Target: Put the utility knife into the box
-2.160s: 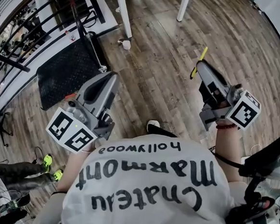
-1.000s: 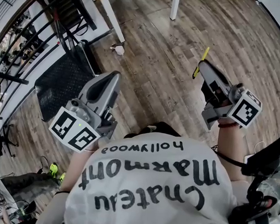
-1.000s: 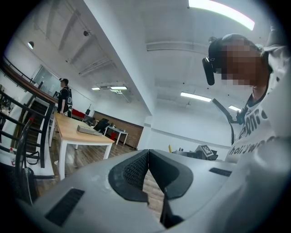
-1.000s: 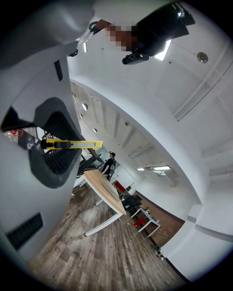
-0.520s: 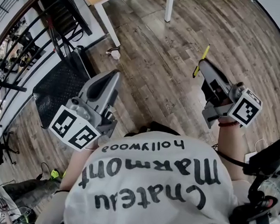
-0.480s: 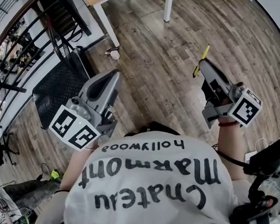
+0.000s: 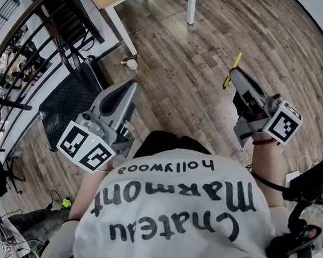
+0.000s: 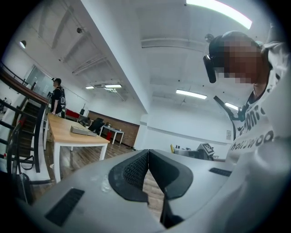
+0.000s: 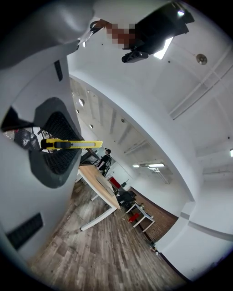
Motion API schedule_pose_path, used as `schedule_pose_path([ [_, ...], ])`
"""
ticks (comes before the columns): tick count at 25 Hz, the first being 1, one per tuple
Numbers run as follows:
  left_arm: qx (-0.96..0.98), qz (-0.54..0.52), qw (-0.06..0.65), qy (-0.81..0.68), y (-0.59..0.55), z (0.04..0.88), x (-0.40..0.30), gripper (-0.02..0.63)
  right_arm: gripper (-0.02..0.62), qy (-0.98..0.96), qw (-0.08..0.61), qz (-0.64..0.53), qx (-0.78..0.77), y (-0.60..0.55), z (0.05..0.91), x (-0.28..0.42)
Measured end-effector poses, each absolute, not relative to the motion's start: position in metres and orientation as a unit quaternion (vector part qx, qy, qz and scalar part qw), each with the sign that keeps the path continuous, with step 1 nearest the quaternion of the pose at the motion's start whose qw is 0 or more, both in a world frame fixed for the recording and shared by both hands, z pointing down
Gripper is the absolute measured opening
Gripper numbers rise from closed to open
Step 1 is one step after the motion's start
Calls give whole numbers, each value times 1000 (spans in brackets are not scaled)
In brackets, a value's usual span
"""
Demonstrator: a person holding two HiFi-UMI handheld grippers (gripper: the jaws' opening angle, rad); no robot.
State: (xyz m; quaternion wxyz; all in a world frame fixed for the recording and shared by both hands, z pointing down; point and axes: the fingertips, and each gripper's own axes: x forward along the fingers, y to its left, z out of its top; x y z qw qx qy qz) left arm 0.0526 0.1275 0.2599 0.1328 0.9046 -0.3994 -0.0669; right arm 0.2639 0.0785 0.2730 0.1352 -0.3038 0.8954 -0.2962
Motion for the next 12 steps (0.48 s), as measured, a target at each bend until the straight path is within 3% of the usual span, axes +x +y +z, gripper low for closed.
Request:
schedule_pose_path([
  [12,913,-61,131,-381,114,264,58,8,57,888,140,-293,-326,77,274,274],
])
